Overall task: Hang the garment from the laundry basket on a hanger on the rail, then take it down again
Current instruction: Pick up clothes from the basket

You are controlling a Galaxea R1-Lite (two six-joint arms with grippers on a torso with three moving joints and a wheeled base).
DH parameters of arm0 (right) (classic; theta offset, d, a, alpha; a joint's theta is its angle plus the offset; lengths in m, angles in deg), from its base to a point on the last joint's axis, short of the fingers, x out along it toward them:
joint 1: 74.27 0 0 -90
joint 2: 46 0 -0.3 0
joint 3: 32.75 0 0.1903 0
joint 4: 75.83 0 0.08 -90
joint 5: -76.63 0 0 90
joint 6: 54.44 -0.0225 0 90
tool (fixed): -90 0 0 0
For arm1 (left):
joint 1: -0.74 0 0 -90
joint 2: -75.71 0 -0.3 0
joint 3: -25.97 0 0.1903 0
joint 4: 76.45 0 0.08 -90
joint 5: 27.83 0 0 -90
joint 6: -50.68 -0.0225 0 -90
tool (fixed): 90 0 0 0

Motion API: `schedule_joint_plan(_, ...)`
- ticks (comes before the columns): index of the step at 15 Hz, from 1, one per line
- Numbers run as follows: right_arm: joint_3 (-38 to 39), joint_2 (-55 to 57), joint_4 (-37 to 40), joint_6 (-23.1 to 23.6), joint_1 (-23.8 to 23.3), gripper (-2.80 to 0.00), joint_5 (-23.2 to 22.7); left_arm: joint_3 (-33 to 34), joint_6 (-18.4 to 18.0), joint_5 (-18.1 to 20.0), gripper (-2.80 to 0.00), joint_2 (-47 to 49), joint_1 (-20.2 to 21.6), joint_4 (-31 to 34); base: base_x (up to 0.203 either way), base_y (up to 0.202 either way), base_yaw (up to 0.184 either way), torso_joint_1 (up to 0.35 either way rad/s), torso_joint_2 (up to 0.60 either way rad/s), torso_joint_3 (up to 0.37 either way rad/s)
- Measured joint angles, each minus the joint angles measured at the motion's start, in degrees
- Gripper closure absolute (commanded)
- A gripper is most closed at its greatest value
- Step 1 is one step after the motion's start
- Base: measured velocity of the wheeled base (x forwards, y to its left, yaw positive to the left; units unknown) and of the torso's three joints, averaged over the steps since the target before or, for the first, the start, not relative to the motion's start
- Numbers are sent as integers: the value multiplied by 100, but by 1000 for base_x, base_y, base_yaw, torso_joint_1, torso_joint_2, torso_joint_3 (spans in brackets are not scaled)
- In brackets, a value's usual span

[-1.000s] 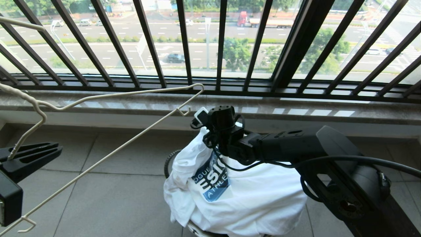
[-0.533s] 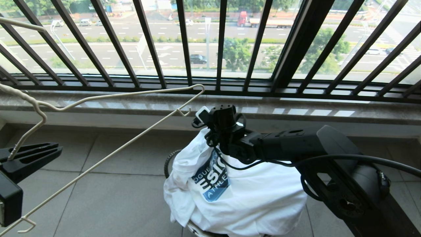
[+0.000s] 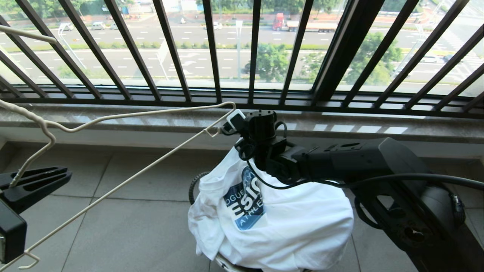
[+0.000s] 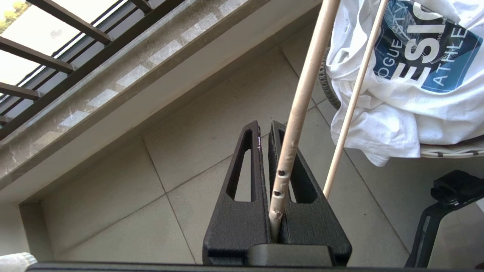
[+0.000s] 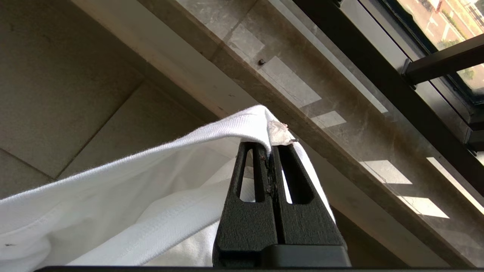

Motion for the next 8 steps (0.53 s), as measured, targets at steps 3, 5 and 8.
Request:
schedule_joint_plan(3, 506, -428, 19, -386, 91, 0, -9, -45, -46, -18, 0, -62, 2, 256, 0, 0, 0, 0, 0, 0)
schedule_joint_plan(5, 1024, -790, 41, -725, 191, 0, -13, -176, -50, -126, 0, -110, 11, 638, 0, 0, 0, 0, 0, 0)
schedule_joint_plan(8, 1679, -1347, 59, -1222, 332, 0, -20, -486, -50, -448, 0, -193, 24, 1519, 0, 0, 0, 0, 0, 0)
